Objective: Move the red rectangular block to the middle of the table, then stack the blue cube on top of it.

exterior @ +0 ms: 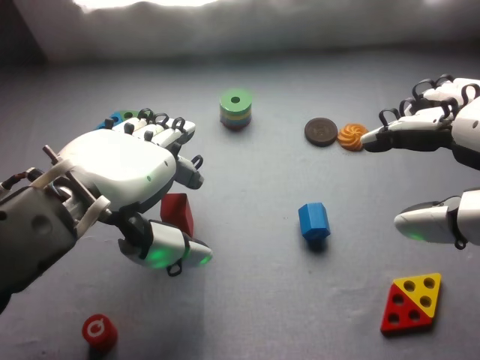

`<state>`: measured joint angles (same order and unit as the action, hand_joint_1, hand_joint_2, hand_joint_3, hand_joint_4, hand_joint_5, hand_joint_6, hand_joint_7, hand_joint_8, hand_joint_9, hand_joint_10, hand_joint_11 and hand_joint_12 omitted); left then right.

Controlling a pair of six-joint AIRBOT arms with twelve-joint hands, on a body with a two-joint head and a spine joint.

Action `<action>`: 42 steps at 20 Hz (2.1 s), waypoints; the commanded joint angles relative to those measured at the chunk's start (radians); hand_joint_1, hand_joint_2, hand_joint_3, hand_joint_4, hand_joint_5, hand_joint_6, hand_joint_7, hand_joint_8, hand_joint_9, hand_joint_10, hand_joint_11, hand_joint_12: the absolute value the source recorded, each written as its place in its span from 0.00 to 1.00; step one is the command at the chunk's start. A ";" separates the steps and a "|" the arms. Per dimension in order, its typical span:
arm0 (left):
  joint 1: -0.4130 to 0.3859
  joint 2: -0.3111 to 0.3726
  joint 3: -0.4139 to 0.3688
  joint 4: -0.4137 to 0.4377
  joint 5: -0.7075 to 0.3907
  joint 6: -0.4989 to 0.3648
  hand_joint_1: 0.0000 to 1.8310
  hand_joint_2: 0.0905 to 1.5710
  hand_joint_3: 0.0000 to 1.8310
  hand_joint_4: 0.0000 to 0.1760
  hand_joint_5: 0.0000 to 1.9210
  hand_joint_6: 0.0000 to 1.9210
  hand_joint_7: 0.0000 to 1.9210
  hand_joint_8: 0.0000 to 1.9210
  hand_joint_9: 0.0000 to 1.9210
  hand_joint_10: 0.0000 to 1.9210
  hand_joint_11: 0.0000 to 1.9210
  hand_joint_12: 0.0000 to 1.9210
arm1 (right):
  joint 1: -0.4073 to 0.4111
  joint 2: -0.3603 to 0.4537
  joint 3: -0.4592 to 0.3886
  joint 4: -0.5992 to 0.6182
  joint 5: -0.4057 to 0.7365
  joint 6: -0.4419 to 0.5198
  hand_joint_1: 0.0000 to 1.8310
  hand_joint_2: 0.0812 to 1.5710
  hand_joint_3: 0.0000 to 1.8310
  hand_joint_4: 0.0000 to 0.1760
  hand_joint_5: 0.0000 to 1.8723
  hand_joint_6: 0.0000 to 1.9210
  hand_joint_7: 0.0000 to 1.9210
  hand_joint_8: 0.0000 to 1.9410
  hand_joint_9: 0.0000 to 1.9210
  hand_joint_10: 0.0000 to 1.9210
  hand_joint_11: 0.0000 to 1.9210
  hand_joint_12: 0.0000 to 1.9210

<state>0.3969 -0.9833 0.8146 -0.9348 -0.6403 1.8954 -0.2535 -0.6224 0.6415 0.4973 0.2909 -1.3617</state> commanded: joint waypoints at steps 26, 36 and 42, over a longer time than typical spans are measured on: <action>0.067 -0.047 0.089 0.079 -0.103 -0.080 0.25 0.61 0.00 0.41 0.33 0.00 0.00 0.00 0.00 0.00 0.00 0.19 | 0.009 0.011 0.000 -0.005 0.125 0.047 0.26 0.71 0.00 0.00 0.16 0.16 0.22 0.01 0.03 0.44 0.00 0.78; 0.067 -0.067 0.123 0.079 -0.109 -0.098 0.25 0.62 0.00 0.61 0.37 0.00 0.02 0.00 0.00 0.00 0.00 0.33 | 0.009 0.011 0.000 -0.005 0.126 0.048 0.24 0.72 0.00 0.00 0.15 0.16 0.22 0.01 0.03 0.42 0.00 0.76; 0.067 -0.073 0.132 0.079 -0.114 -0.100 0.28 0.66 0.00 0.69 0.43 0.01 0.04 0.00 0.02 0.00 0.00 0.22 | 0.009 0.011 0.000 -0.005 0.126 0.048 0.28 0.70 0.00 0.00 0.17 0.17 0.23 0.01 0.04 0.42 0.00 0.78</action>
<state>0.4656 -1.0622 0.9432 -0.8951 -0.6682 1.8000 -0.2535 -0.6224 0.6415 0.5007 0.3168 -1.3216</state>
